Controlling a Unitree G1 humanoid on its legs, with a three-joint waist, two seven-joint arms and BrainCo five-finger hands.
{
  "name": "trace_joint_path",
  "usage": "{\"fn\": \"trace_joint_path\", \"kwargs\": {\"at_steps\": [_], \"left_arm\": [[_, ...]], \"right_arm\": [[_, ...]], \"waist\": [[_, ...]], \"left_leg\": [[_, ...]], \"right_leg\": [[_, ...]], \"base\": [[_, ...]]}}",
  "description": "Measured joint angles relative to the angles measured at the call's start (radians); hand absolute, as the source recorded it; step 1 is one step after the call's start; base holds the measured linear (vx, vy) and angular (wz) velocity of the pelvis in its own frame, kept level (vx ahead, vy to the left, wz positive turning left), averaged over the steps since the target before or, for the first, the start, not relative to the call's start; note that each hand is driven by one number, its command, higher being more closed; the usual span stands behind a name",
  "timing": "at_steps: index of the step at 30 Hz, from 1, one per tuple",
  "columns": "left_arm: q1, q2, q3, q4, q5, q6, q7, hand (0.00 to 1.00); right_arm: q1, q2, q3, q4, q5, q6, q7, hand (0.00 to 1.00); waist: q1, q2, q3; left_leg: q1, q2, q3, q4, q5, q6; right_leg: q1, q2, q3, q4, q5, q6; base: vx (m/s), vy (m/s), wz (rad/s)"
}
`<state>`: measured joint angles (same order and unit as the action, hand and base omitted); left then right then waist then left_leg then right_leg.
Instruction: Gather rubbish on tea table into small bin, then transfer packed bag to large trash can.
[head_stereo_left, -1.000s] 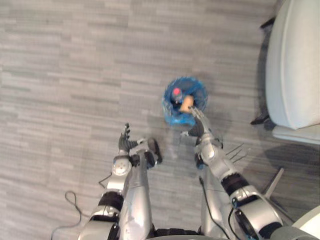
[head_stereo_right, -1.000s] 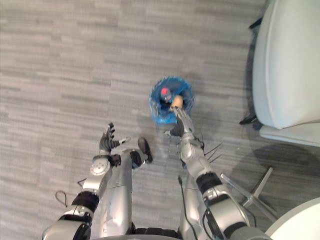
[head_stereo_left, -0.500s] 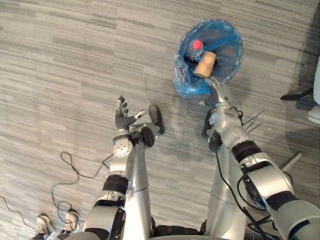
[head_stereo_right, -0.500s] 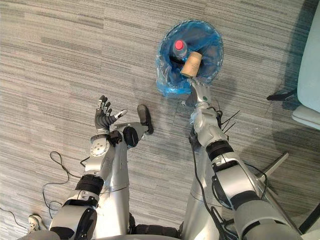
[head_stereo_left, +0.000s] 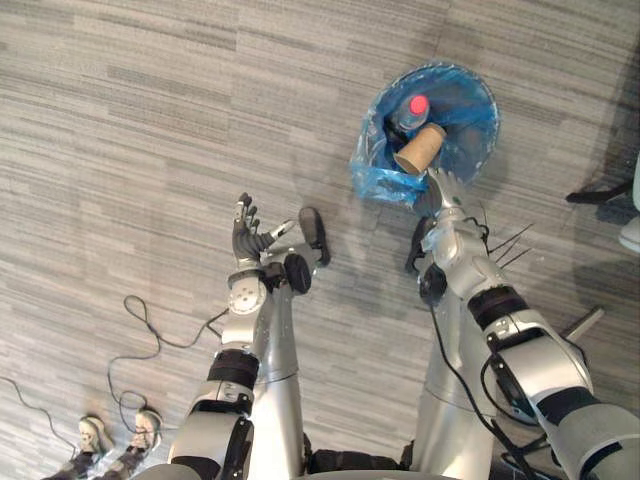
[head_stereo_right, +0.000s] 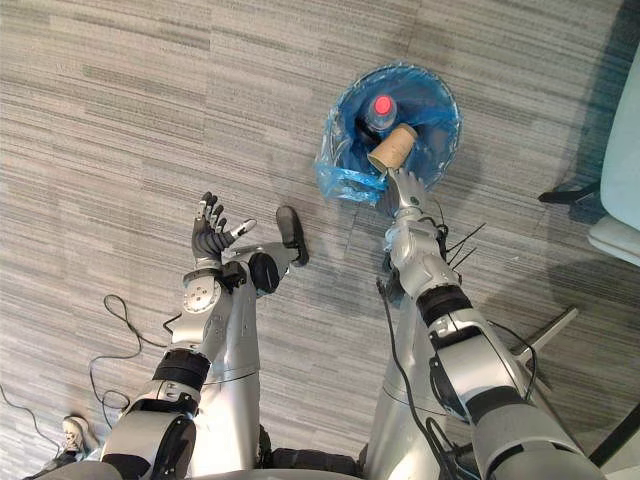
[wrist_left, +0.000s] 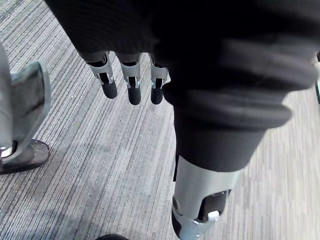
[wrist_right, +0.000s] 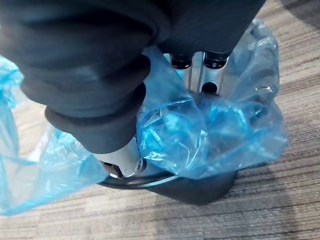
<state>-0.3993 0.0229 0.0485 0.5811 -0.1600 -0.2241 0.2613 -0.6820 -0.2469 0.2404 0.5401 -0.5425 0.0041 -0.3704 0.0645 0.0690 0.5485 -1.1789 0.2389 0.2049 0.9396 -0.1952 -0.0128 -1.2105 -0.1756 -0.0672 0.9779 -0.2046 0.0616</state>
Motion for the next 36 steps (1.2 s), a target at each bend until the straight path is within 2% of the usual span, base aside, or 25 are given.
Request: {"fn": "trace_joint_path", "kwargs": {"at_steps": [3, 4, 5, 8, 12, 13, 16, 19, 22, 24, 25, 27, 28, 29, 30, 31, 32, 33, 34, 35, 36], "left_arm": [[0.054, 0.001, -0.001, -0.001, 0.017, 0.022, 0.0, 0.0], [0.067, 0.001, -0.003, -0.002, 0.018, 0.024, 0.0, 0.0], [0.11, 0.004, -0.017, -0.002, 0.025, 0.027, -0.002, 0.0], [0.18, 0.005, -0.038, -0.003, 0.052, 0.037, -0.019, 0.0], [0.26, 0.015, -0.058, -0.003, 0.096, 0.055, -0.045, 0.0], [0.299, 0.019, -0.067, -0.001, 0.099, 0.061, -0.051, 0.0], [0.348, 0.034, -0.089, 0.053, 0.13, 0.061, -0.072, 0.0], [0.367, 0.061, -0.105, 0.109, 0.162, 0.062, -0.088, 0.0], [0.387, 0.091, -0.124, 0.118, 0.177, 0.061, -0.097, 0.0], [0.391, 0.107, -0.124, 0.118, 0.176, 0.06, -0.107, 0.0], [0.39, 0.116, -0.124, 0.118, 0.175, 0.059, -0.107, 0.0], [0.398, 0.123, -0.122, 0.115, 0.174, 0.059, -0.107, 0.0], [0.403, 0.119, -0.121, 0.114, 0.174, 0.051, -0.11, 0.0], [0.408, 0.129, -0.123, 0.108, 0.174, 0.05, -0.111, 0.0], [0.418, 0.128, -0.123, 0.098, 0.174, 0.05, -0.112, 0.0], [0.44, 0.129, -0.123, 0.066, 0.174, 0.05, -0.116, 0.0], [0.454, 0.13, -0.122, 0.045, 0.174, 0.05, -0.118, 0.0], [0.486, 0.13, -0.121, -0.006, 0.173, 0.05, -0.123, 0.0], [0.511, 0.134, -0.109, -0.049, 0.171, 0.046, -0.125, 0.0], [0.52, 0.129, -0.1, -0.07, 0.17, 0.044, -0.126, 0.0], [0.545, 0.119, -0.097, -0.119, 0.17, 0.038, -0.127, 0.0]], "right_arm": [[0.101, 0.056, -0.027, -0.113, 0.127, -0.024, 0.002, 1.0], [0.124, 0.067, -0.031, -0.136, 0.155, -0.026, 0.003, 1.0], [0.188, 0.095, -0.034, -0.187, 0.208, -0.035, 0.004, 1.0], [0.293, 0.132, -0.034, -0.284, 0.261, -0.04, 0.016, 1.0], [0.47, 0.171, -0.01, -0.424, 0.314, -0.07, 0.07, 1.0], [0.526, 0.181, 0.009, -0.451, 0.316, -0.079, 0.091, 1.0], [0.583, 0.186, 0.015, -0.45, 0.316, -0.107, 0.124, 1.0], [0.603, 0.177, 0.011, -0.45, 0.314, -0.12, 0.162, 1.0], [0.599, 0.152, 0.011, -0.455, 0.304, -0.127, 0.182, 1.0], [0.596, 0.149, 0.015, -0.483, 0.302, -0.127, 0.185, 1.0], [0.59, 0.15, 0.016, -0.504, 0.295, -0.133, 0.189, 1.0], [0.575, 0.143, 0.035, -0.524, 0.292, -0.134, 0.197, 1.0], [0.568, 0.136, 0.05, -0.538, 0.274, -0.138, 0.197, 1.0], [0.569, 0.129, 0.051, -0.545, 0.258, -0.145, 0.197, 1.0], [0.57, 0.13, 0.056, -0.546, 0.255, -0.152, 0.199, 1.0], [0.569, 0.131, 0.062, -0.558, 0.253, -0.157, 0.199, 1.0], [0.567, 0.13, 0.068, -0.564, 0.253, -0.161, 0.198, 1.0], [0.554, 0.123, 0.089, -0.566, 0.253, -0.175, 0.199, 1.0], [0.525, 0.107, 0.114, -0.565, 0.253, -0.179, 0.199, 1.0], [0.507, 0.099, 0.128, -0.565, 0.253, -0.181, 0.199, 1.0], [0.457, 0.072, 0.142, -0.565, 0.253, -0.193, 0.199, 1.0]], "waist": [[-0.009, -0.003, -0.001], [-0.009, -0.003, -0.001], [-0.013, -0.008, -0.004], [-0.023, -0.024, -0.012], [-0.027, -0.077, -0.057], [-0.033, -0.1, -0.113], [-0.051, -0.105, -0.212], [-0.056, -0.113, -0.266], [-0.055, -0.119, -0.275], [-0.054, -0.121, -0.275], [-0.061, -0.123, -0.275], [-0.062, -0.127, -0.275], [-0.062, -0.123, -0.273], [-0.069, -0.129, -0.273], [-0.071, -0.131, -0.274], [-0.069, -0.132, -0.275], [-0.064, -0.134, -0.276], [-0.042, -0.143, -0.282], [-0.019, -0.139, -0.285], [-0.009, -0.132, -0.296], [0.01, -0.114, -0.311]], "left_leg": [[0.112, -0.001, 0.017, -0.104, 0.018, -0.026], [0.141, -0.001, 0.022, -0.126, 0.022, -0.029], [0.229, -0.001, 0.032, -0.187, 0.042, -0.029], [0.379, -0.002, 0.048, -0.265, 0.063, -0.029], [0.59, -0.006, 0.078, -0.375, 0.08, -0.022], [0.651, -0.013, 0.091, -0.416, 0.084, -0.028], [0.746, -0.028, 0.1, -0.496, 0.09, -0.036], [0.831, -0.049, 0.119, -0.568, 0.097, -0.039], [0.892, -0.069, 0.119, -0.599, 0.099, -0.037], [0.903, -0.079, 0.13, -0.607, 0.098, -0.036], [0.903, -0.085, 0.142, -0.6, 0.09, -0.024], [0.907, -0.083, 0.154, -0.587, 0.087, -0.014], [0.918, -0.067, 0.176, -0.607, 0.088, 0.013], [0.927, -0.074, 0.168, -0.606, 0.093, 0.024], [0.932, -0.078, 0.159, -0.607, 0.093, 0.03], [0.936, -0.087, 0.144, -0.606, 0.103, 0.038], [0.935, -0.091, 0.141, -0.605, 0.11, 0.038], [0.927, -0.099, 0.144, -0.602, 0.128, 0.033], [0.904, -0.1, 0.146, -0.604, 0.153, 0.028], [0.886, -0.102, 0.146, -0.618, 0.175, 0.022], [0.827, -0.085, 0.144, -0.665, 0.226, 0.015]], "right_leg": [[0.114, 0.0, -0.023, -0.101, 0.023, -0.005], [0.145, 0.001, -0.029, -0.126, 0.031, -0.005], [0.237, 0.003, -0.047, -0.193, 0.051, -0.011], [0.392, 0.016, -0.059, -0.29, 0.079, -0.011], [0.606, 0.036, -0.064, -0.429, 0.11, -0.012], [0.662, 0.04, -0.063, -0.478, 0.118, -0.008], [0.773, 0.06, -0.058, -0.607, 0.155, 0.002], [0.855, 0.068, -0.032, -0.707, 0.193, 0.014], [0.904, 0.073, 0.015, -0.774, 0.241, 0.026], [0.907, 0.072, 0.048, -0.805, 0.278, 0.033], [0.897, 0.067, 0.054, -0.807, 0.301, 0.037], [0.85, 0.068, 0.039, -0.761, 0.353, 0.035], [0.822, 0.055, 0.008, -0.61, 0.257, -0.001], [0.803, 0.034, -0.027, -0.357, 0.126, -0.039], [0.814, 0.029, -0.033, -0.264, 0.088, -0.023], [0.853, 0.029, -0.035, -0.148, 0.036, 0.012], [0.883, 0.032, -0.035, -0.124, 0.019, 0.026], [0.949, 0.033, -0.039, -0.145, -0.037, 0.043], [0.98, 0.044, -0.053, -0.265, -0.089, 0.034], [0.984, 0.058, -0.064, -0.333, -0.1, 0.024], [0.989, 0.096, -0.09, -0.488, -0.119, -0.024]], "base": [[-0.05, -0.067, 0.02], [0.01, -0.067, -0.01], [0.03, -0.045, -0.08], [0.09, -0.042, -0.17], [0.2, -0.017, -0.17], [0.2, 0.003, -0.12], [0.21, 0.031, -0.16], [0.15, 0.057, -0.25], [0.06, 0.06, -0.47], [-0.03, 0.084, -0.53], [-0.1, 0.117, -0.6], [-0.19, 0.1, -0.68], [-0.26, 0.036, -0.27], [-0.25, 0.014, -0.04], [-0.19, -0.014, 0.36], [-0.14, -0.039, 0.32], [-0.19, -0.085, 0.25], [-0.22, -0.105, 0.0], [-0.24, -0.089, -0.15], [-0.3, -0.083, -0.31], [-0.19, -0.042, -0.19]]}}
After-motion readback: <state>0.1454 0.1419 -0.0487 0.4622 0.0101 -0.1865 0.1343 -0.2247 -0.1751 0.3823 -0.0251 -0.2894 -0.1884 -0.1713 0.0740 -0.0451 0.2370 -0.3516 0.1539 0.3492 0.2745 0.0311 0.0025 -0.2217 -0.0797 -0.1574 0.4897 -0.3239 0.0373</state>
